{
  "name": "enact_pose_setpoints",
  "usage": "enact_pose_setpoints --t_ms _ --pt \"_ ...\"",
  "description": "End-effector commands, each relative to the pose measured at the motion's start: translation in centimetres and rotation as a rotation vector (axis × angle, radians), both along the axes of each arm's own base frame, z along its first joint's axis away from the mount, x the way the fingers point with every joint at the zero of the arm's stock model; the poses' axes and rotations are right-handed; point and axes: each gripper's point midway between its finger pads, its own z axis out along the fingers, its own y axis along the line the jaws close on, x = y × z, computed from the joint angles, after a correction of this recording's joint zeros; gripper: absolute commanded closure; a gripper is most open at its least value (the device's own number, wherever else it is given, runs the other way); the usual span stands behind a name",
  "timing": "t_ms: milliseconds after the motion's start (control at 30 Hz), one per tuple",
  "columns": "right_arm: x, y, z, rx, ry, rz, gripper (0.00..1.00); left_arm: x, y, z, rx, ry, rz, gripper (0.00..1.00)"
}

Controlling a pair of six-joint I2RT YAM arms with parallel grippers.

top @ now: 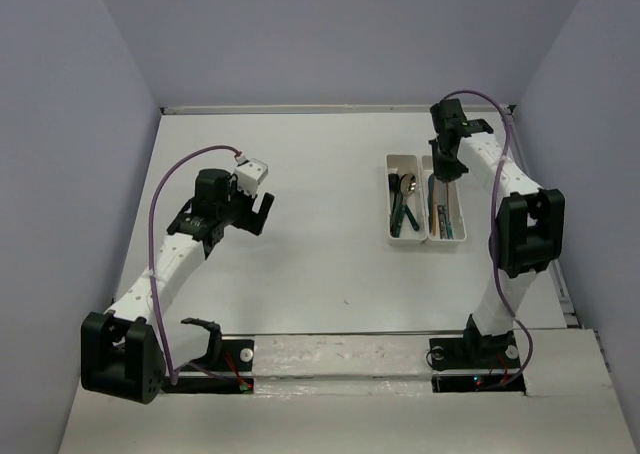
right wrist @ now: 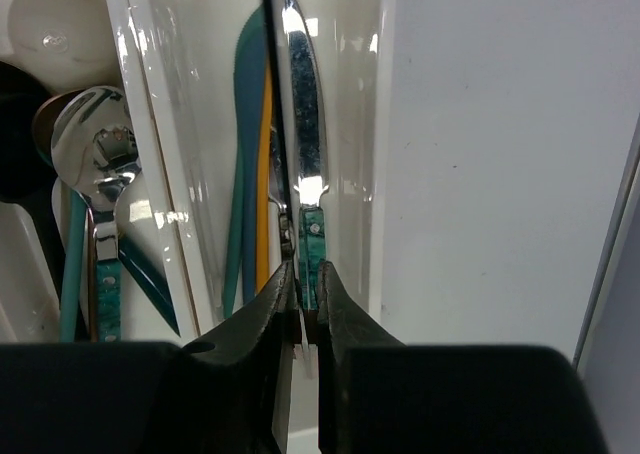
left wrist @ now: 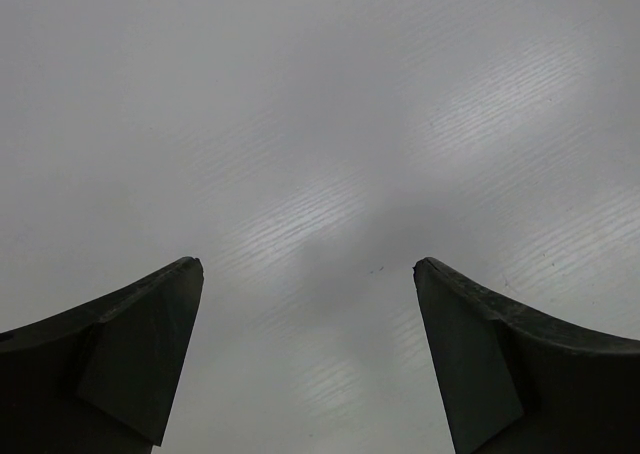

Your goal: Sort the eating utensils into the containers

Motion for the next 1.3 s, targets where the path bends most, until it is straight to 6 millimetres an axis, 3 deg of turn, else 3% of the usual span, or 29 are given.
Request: enact_pose_setpoints --t_ms 0,33,133,167,267,300,400,433,500,533,600,633,733,767,833,867,900,933,967,1000,1100,1267 --pt "0.7 -0.7 -1.8 -0.029 0.013 -0.001 0.87 0.7 0.3 1.1 0.004 -0.061 0.0 0.01" --pt "0.4 -0.6 -2.4 -0.025 0.032 0.0 0.73 0.7 0.3 1.1 0.006 -0.062 0.001 0.01" --pt "0.1 -0.4 -2.7 -0.012 0.044 0.0 0.57 0.7 0.5 1.0 0.008 -0.064 0.004 0.01" --pt "0.0 -0.4 -2.6 -0.012 0.043 -0.003 0.45 0.7 0.5 1.0 0.009 -0.062 0.006 0.01" --pt "0.1 -0.7 -0.8 -0.022 -0.004 -0.022 0.31 0.6 0.7 0.9 0.012 -0.062 0.012 0.01" --pt "0.2 -0.8 0.7 -0.02 -0.044 -0.03 0.27 0.7 0.8 0.9 0.016 -0.064 0.019 0.01" --pt "0.4 -1.3 3.8 -0.023 -0.136 -0.06 0.21 0.7 1.3 1.1 0.022 -0.076 0.036 0.01" --pt "0.6 -1.8 6.1 -0.013 -0.223 -0.092 0.2 0.7 1.6 1.3 0.026 -0.089 0.051 0.01" --pt "0.8 -2.8 8.3 0.005 -0.323 -0.131 0.19 0.8 2.2 1.5 0.036 -0.105 0.076 0.01" --pt "0.7 -3.8 10.3 0.026 -0.431 -0.167 0.16 0.9 2.9 1.9 0.039 -0.125 0.104 0.01" --pt "0.4 -5.4 11.6 0.058 -0.533 -0.209 0.14 1.1 3.8 2.1 0.046 -0.145 0.138 0.01" --pt "0.2 -7.6 11.8 0.097 -0.574 -0.253 0.12 1.1 4.2 2.6 0.048 -0.165 0.156 0.01" --pt "-1.0 -11.7 11.2 0.229 -0.708 -0.371 0.11 1.2 6.3 3.0 0.066 -0.213 0.239 0.01" --pt "-2.0 -14.3 9.9 0.326 -0.754 -0.45 0.11 1.1 7.0 2.8 0.071 -0.223 0.264 0.01" --pt "-3.4 -16.1 7.9 0.416 -0.806 -0.523 0.11 1.1 8.3 3.0 0.086 -0.258 0.319 0.01" --pt "-3.0 -16.5 8.7 0.409 -0.843 -0.519 0.11 1.0 8.3 3.0 0.085 -0.269 0.32 0.01" --pt "-3.9 -16.4 6.9 0.395 -0.826 -0.534 0.11 1.0 8.9 2.9 0.09 -0.278 0.341 0.01" --pt "-3.9 -16.6 6.8 0.381 -0.849 -0.534 0.12 1.2 9.1 3.7 0.084 -0.325 0.353 0.01" --pt "-4.2 -16.5 6.2 0.386 -0.839 -0.545 0.1 1.0 9.4 3.0 0.09 -0.326 0.369 0.01" --pt "-4.6 -16.7 5.0 0.381 -0.82 -0.572 0.1 1.3 10.1 4.1 0.084 -0.387 0.407 0.01" --pt "-5.1 -17.3 3.5 0.372 -0.803 -0.646 0.08 0.8 11.5 3.2 0.099 -0.431 0.481 0.01" --pt "-5.9 -17.7 1.9 0.352 -0.802 -0.692 0.07 0.7 12.0 3.0 0.092 -0.477 0.515 0.01"
